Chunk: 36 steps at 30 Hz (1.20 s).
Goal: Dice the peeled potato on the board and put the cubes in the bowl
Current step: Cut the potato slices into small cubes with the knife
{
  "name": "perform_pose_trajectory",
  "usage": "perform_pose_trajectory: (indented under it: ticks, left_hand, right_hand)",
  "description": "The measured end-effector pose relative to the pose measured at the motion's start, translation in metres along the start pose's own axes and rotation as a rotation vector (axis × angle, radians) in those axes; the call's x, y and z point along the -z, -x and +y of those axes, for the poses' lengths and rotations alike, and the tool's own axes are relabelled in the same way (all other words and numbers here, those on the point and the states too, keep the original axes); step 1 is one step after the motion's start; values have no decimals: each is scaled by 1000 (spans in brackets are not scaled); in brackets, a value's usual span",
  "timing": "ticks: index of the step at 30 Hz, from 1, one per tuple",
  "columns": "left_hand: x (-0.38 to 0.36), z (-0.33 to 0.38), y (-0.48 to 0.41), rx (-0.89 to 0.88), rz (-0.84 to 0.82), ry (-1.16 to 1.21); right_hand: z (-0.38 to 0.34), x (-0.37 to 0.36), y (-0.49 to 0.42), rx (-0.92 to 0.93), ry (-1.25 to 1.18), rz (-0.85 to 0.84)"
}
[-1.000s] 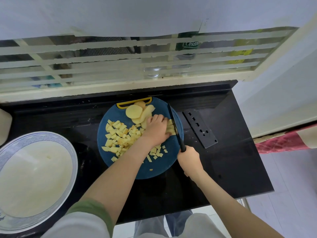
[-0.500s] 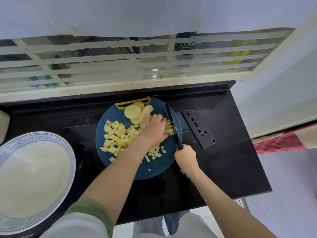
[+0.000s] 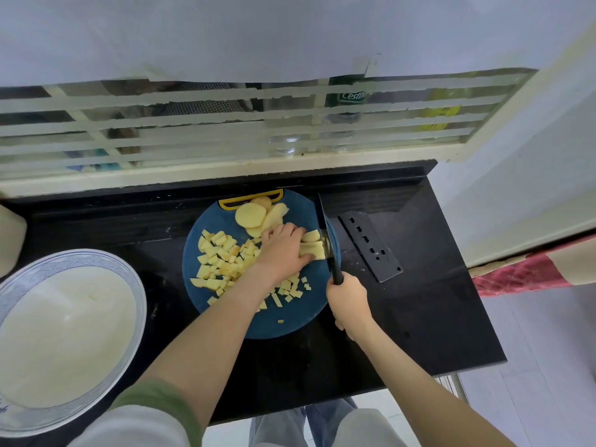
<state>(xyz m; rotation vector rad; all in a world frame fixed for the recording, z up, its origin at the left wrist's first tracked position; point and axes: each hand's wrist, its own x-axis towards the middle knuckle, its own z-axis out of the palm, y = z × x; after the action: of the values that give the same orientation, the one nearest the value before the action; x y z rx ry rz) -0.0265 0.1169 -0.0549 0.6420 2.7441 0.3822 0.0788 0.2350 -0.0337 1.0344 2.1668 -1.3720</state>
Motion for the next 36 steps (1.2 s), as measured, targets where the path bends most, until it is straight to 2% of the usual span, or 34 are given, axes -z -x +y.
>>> perform_pose_trajectory:
  ticks: [5, 17, 22, 28, 36]
  left_hand:
    - [6, -6, -2, 0, -19, 5]
    - [0, -11, -8, -69, -30, 8]
    - [1, -13, -10, -81, -38, 8]
    - [2, -12, -7, -100, -53, -22]
    - [-1, -6, 9, -44, 92, -89]
  right_hand:
    - [0, -5, 4, 32, 37, -8]
    - [2, -15, -8, -70, 162, -1]
    - [-9, -15, -16, -59, 187, 10]
    - [-19, -17, -25, -49, 2, 3]
    - [-12, -14, -2, -12, -16, 24]
